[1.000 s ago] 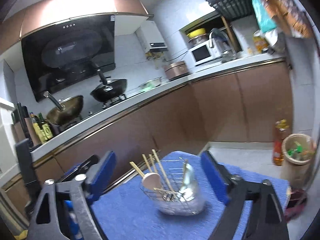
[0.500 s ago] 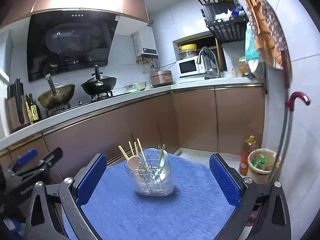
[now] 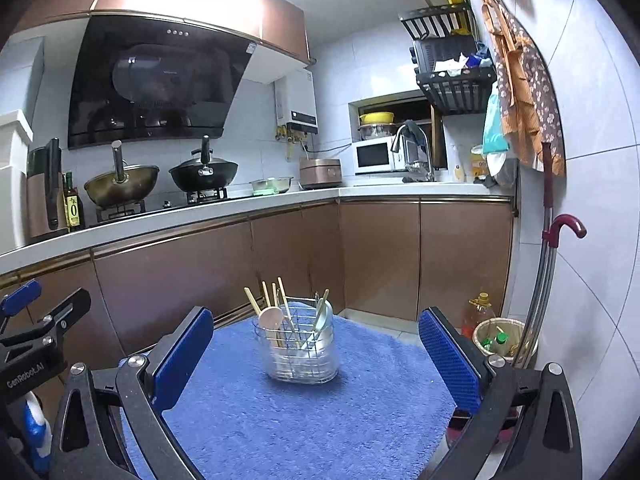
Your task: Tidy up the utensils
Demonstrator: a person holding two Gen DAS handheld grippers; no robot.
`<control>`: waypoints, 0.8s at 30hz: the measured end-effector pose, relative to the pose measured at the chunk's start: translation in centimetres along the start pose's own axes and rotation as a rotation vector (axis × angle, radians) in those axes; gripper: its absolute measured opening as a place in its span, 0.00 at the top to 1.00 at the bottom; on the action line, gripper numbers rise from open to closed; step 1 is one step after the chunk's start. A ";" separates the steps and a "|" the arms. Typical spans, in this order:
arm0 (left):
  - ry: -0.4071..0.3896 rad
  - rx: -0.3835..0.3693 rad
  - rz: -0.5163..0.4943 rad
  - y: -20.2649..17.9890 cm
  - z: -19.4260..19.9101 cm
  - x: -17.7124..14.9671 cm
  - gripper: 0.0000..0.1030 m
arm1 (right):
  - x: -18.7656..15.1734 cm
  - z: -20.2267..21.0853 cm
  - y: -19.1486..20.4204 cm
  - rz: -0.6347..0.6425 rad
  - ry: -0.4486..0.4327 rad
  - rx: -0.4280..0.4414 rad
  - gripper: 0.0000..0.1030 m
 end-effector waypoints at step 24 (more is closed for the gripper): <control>-0.011 -0.008 -0.042 0.5 3.2 -0.4 0.02 | 0.0 2.5 1.1 0.007 -0.017 -0.005 0.00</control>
Point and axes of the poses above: each gripper's, at about its wrist camera, not at the fingertips, and z roughly against the way its jaws point, y to its left, x to its top, the point moved 3 cm from there along -z, roughly the way its jaws point, and after that the axes turned 10 degrees about x, right-handed, at the moved point
